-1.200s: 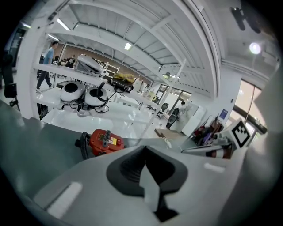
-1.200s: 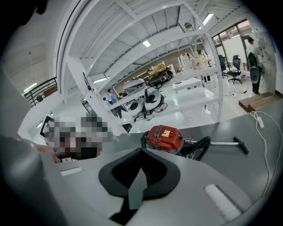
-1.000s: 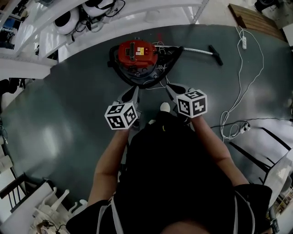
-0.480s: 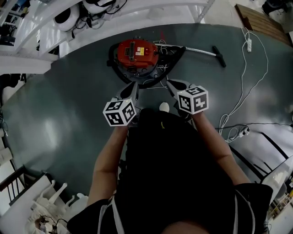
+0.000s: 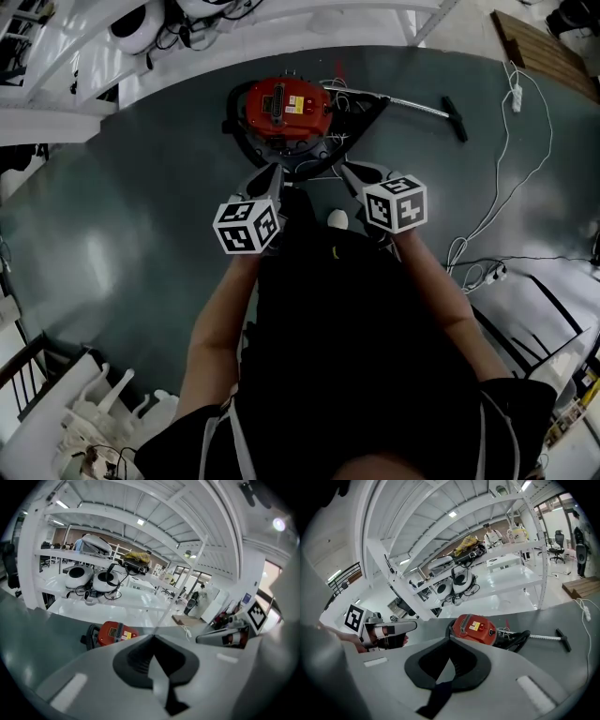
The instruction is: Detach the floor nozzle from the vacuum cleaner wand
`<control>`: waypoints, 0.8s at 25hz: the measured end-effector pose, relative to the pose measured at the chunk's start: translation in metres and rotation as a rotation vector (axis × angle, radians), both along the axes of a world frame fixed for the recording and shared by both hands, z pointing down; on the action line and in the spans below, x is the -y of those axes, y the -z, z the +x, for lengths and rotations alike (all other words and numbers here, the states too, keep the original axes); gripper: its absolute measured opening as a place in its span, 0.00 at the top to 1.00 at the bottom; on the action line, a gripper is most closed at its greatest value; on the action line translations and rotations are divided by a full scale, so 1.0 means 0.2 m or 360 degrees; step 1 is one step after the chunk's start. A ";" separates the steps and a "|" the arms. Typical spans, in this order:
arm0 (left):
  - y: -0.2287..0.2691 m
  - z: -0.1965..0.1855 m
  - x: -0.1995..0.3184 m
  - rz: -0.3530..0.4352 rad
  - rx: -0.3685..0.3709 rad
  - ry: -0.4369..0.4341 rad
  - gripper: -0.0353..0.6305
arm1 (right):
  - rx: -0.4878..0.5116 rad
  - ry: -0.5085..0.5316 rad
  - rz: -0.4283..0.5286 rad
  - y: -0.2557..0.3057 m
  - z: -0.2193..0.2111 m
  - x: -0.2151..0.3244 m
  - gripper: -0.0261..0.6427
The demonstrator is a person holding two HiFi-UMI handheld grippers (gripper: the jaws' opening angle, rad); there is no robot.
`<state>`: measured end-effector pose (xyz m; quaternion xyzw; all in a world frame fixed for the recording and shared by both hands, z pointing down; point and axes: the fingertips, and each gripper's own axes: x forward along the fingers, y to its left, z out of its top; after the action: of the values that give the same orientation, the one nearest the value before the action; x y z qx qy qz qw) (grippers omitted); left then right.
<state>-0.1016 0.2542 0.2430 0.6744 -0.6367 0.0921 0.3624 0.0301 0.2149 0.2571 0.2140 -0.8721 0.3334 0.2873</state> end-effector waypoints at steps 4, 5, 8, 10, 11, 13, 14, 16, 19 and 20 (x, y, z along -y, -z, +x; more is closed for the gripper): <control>0.01 -0.12 0.12 -0.0017 0.0007 -0.0052 0.93 | 0.0001 -0.0036 -0.0009 0.02 -0.11 0.09 0.97; 0.01 -0.14 0.15 -0.0021 0.0008 -0.0066 0.93 | 0.0001 -0.0045 -0.0011 0.02 -0.14 0.12 0.97; 0.02 -0.22 0.24 -0.0035 0.0005 -0.0101 0.93 | -0.0007 -0.0079 -0.0027 0.01 -0.22 0.21 0.97; 0.01 -0.28 0.28 -0.0043 0.0007 -0.0124 0.93 | -0.0012 -0.0088 -0.0033 0.01 -0.29 0.25 0.97; 0.01 -0.31 0.30 -0.0048 0.0007 -0.0133 0.94 | -0.0013 -0.0089 -0.0034 0.01 -0.32 0.27 0.97; 0.00 -0.37 0.33 -0.0059 -0.0009 -0.0140 0.94 | -0.0015 -0.0094 -0.0039 0.01 -0.38 0.30 0.97; -0.01 -0.40 0.35 -0.0062 -0.0021 -0.0142 0.94 | -0.0017 -0.0099 -0.0042 0.01 -0.40 0.31 0.97; -0.02 -0.45 0.37 -0.0068 -0.0038 -0.0154 0.94 | -0.0024 -0.0112 -0.0051 -0.01 -0.45 0.34 0.97; -0.04 -0.53 0.42 -0.0075 -0.0050 -0.0186 0.93 | -0.0038 -0.0125 -0.0061 -0.03 -0.54 0.39 0.97; -0.05 -0.56 0.43 -0.0078 -0.0055 -0.0194 0.94 | -0.0043 -0.0126 -0.0062 -0.04 -0.58 0.40 0.97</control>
<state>-0.2132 0.1676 0.2536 0.7044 -0.5856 0.1179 0.3834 -0.0857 0.1341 0.2647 0.2472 -0.8523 0.3585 0.2898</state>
